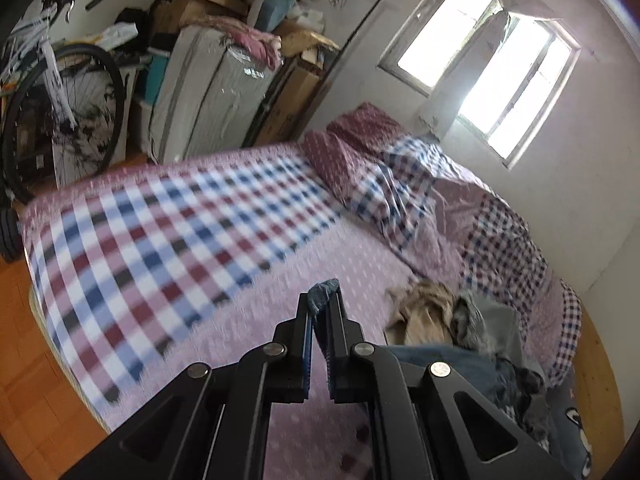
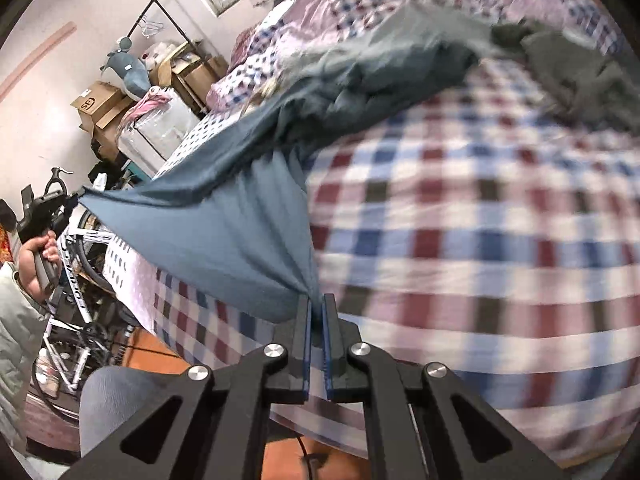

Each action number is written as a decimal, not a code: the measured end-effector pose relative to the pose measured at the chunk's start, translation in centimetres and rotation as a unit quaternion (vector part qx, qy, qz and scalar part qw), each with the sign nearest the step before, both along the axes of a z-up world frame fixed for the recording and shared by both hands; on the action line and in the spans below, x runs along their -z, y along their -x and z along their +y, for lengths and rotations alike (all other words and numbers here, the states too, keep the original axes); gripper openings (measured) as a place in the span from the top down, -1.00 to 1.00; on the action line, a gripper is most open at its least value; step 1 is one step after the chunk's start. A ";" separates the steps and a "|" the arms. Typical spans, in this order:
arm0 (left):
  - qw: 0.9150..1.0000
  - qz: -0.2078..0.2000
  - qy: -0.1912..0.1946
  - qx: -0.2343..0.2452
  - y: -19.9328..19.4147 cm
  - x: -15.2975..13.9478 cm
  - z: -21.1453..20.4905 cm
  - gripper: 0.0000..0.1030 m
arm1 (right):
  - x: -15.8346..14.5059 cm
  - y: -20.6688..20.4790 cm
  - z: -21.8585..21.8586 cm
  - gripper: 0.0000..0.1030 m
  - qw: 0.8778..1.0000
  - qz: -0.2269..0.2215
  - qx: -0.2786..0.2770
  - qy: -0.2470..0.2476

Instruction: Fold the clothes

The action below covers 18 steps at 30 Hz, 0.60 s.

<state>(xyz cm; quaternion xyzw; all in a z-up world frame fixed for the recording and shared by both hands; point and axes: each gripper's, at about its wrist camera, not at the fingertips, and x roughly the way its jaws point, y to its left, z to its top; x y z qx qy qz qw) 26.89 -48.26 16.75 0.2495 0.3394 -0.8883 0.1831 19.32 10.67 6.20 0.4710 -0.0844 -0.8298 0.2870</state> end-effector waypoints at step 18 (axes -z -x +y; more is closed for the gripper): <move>0.969 -0.076 -0.116 0.202 -2.5 4.9 21.6 0.91 | -6.3 -1.1 22.9 0.96 0.976 0.053 0.148 -0.148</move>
